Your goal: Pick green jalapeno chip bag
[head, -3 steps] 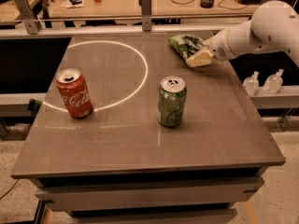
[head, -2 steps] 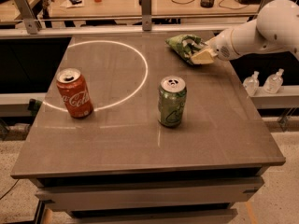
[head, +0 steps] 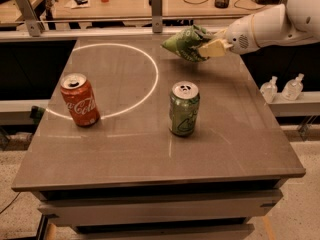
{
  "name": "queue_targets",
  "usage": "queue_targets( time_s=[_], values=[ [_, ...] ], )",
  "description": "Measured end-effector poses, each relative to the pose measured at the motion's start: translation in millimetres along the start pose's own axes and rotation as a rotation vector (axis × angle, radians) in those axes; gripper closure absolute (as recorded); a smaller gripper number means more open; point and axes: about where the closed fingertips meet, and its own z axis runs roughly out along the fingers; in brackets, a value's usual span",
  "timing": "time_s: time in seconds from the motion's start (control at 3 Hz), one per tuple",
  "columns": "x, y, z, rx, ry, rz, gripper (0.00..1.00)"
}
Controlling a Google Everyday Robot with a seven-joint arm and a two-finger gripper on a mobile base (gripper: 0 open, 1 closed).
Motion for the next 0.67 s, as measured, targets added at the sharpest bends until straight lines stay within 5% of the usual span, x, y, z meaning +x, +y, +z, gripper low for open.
queue_targets(
  time_s=[0.67],
  values=[
    [-58.2,38.0,-17.3,-0.129,-0.132,0.007,1.0]
  ],
)
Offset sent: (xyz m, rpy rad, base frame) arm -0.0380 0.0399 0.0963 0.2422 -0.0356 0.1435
